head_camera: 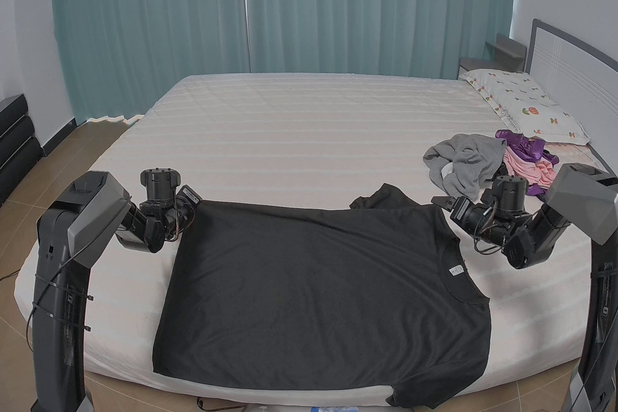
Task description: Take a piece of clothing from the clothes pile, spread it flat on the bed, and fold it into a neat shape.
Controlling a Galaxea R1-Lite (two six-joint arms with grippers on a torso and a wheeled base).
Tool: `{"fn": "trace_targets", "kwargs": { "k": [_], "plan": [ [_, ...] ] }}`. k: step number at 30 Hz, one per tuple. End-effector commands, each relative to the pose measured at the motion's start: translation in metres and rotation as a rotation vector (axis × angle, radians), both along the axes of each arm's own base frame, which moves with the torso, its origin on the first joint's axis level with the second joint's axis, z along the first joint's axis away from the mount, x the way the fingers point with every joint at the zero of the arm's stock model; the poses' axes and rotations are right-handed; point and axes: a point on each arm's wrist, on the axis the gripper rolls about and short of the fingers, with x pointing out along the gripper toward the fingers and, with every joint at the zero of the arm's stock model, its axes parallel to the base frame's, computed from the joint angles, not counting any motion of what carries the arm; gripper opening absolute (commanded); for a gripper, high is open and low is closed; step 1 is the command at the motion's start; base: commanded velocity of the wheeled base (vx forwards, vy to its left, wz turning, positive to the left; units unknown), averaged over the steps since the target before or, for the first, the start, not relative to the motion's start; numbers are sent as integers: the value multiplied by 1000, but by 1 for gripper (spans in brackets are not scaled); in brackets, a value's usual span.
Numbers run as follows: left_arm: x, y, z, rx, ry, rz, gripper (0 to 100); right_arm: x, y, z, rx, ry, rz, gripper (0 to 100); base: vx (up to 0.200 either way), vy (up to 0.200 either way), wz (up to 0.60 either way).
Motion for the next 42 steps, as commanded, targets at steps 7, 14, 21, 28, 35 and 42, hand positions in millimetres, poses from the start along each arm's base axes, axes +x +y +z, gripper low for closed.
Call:
{"fn": "trace_targets", "kwargs": {
  "k": [7, 14, 21, 28, 35, 42],
  "plan": [
    [-4, 2, -1, -2, 14, 9, 0, 69, 8, -34, -82, 66, -25, 100, 0, 0, 0],
    [-4, 2, -3, -2, 17, 9, 0, 80, 12, -42, -112, 76, -64, 100, 0, 0, 0],
    [-4, 2, -2, -3, 14, 8, 0, 87, 12, -45, -112, 76, -67, 0, 0, 0, 0],
    [-2, 2, 0, -2, 4, 7, 0, 87, 10, -37, -100, 48, -74, 0, 0, 0, 0],
    [-1, 2, 0, 1, -3, 6, 0, 91, 6, -28, -84, -1, -96, 0, 0, 0, 0],
    [5, 2, 0, 2, -28, 11, 0, 99, 2, -11, -75, -91, -151, 0, 0, 0, 0]
  ]
}}
